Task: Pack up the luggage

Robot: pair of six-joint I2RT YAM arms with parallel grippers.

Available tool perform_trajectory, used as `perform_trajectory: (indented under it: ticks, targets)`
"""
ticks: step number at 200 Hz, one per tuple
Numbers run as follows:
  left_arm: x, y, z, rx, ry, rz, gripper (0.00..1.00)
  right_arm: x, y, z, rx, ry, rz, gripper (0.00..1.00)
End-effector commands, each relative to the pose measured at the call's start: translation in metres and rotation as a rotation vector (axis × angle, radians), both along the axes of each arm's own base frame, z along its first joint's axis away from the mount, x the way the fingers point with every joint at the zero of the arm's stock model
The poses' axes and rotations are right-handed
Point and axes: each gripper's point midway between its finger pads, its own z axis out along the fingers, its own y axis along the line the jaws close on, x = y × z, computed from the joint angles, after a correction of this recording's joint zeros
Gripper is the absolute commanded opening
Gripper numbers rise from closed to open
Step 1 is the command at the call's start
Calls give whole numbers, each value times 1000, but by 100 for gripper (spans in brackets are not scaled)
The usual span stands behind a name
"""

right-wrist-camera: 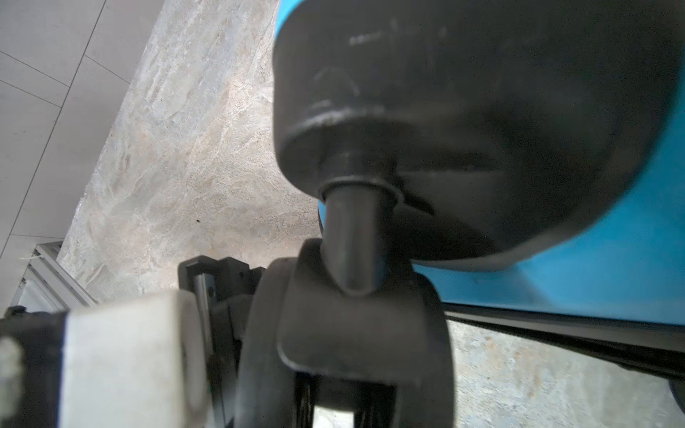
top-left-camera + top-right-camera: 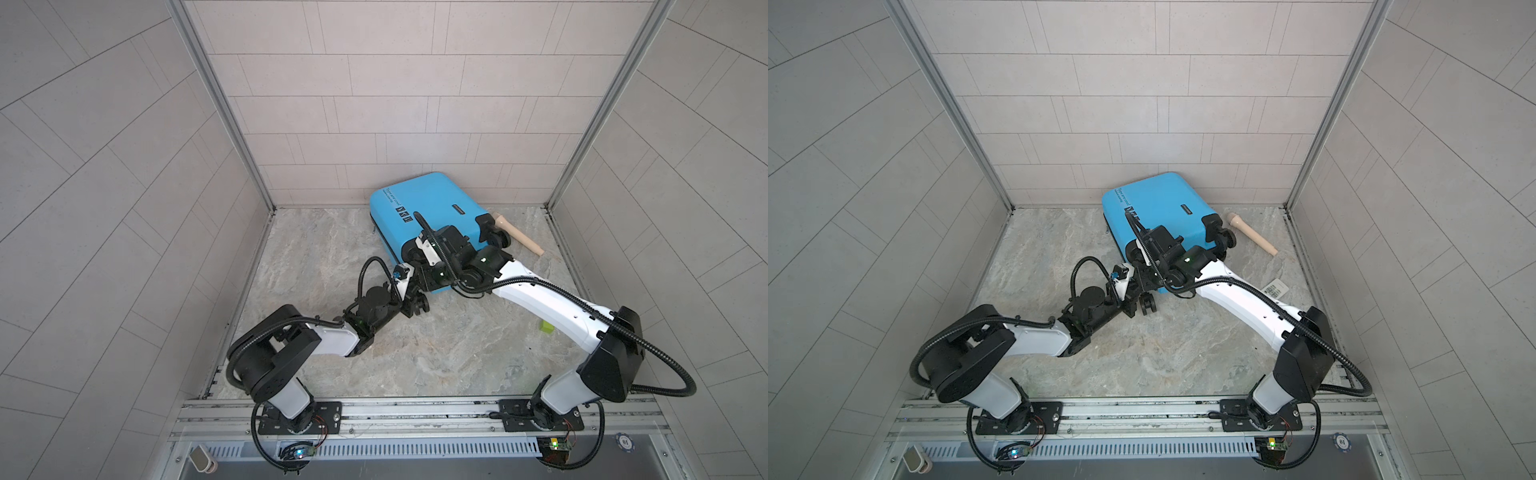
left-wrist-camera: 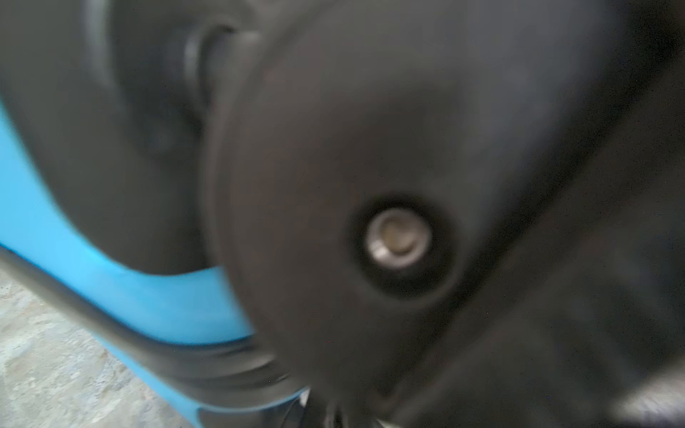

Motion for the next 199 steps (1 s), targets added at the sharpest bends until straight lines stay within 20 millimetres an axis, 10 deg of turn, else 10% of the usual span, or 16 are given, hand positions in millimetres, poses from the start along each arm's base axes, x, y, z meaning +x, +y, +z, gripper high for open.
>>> perform_trajectory:
  ticks: [1, 48, 77, 98, 150, 199]
  targets:
    - [-28, -39, 67, -177, -197, -112, 0, 18, 39, 92, 310, -266, 30, 0]
    - [-26, -34, 53, -153, -178, -39, 0, 15, 11, 80, 215, -239, -36, 1]
    - [-21, -23, 35, -113, -152, 14, 0, 15, -19, 73, 109, -192, -65, 64]
    - [-19, -22, 23, -98, -128, 29, 0, 11, -41, 73, 49, -184, -88, 83]
    - [-17, -25, 14, -84, -115, 27, 0, 23, -137, 94, -89, -272, -297, 96]
    - [-18, -27, 13, -86, -111, 14, 0, 35, -250, 46, -357, -114, -518, 100]
